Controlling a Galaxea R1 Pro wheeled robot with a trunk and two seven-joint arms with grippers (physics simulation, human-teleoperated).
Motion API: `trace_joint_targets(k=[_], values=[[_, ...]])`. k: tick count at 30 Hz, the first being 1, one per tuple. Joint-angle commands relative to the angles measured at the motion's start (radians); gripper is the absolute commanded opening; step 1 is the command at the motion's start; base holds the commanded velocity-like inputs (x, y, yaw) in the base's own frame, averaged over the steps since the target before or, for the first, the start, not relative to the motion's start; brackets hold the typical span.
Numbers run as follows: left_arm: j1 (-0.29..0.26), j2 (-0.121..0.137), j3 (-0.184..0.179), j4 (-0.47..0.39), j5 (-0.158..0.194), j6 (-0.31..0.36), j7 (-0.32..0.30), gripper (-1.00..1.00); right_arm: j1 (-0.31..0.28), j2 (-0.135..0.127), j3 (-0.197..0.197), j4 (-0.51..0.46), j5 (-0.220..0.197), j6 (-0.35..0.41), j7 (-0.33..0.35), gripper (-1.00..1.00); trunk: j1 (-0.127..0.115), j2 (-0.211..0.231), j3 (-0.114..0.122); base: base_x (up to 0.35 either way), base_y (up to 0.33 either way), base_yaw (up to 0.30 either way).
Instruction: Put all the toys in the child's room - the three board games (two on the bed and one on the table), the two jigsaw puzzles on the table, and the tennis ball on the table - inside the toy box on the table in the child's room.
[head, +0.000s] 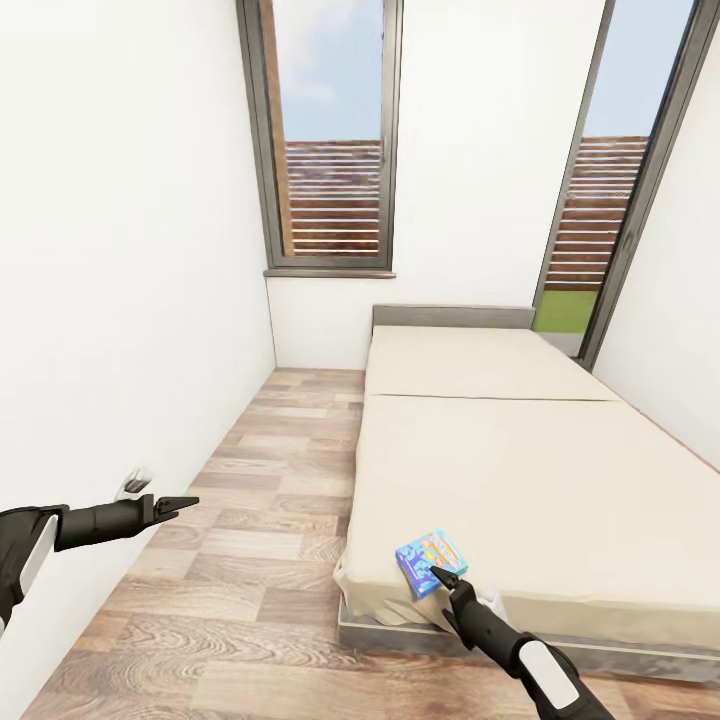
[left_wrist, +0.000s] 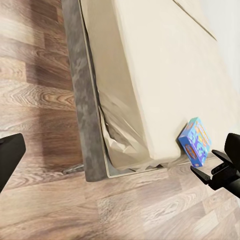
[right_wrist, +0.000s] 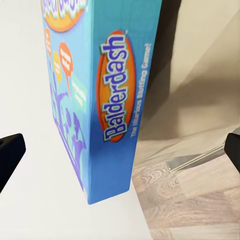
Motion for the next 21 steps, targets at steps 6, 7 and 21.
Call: trace_joint_targets(k=[6, 7, 21], values=[[-0.001, 0.0, 0.0, 0.0, 0.004, 0.01, -0.001, 1.0, -0.001, 0.001, -0.005, 0.0, -0.004, 0.008, 0.001, 1.0, 0.0, 0.0, -0.001, 0.0, 0.0, 0.0], [-0.001, 0.0, 0.0, 0.0, 0.004, 0.01, -0.001, 1.0, -0.001, 0.001, -0.005, 0.0, -0.004, 0.008, 0.001, 1.0, 0.0, 0.0, -0.001, 0.0, 0.0, 0.0], [-0.001, 0.001, -0.001, 0.0, 0.005, 0.011, -0.001, 1.0, -0.001, 0.0, -0.005, 0.001, -0.005, 0.01, -0.001, 1.0, 0.0, 0.0, -0.001, 0.0, 0.0, 0.0]])
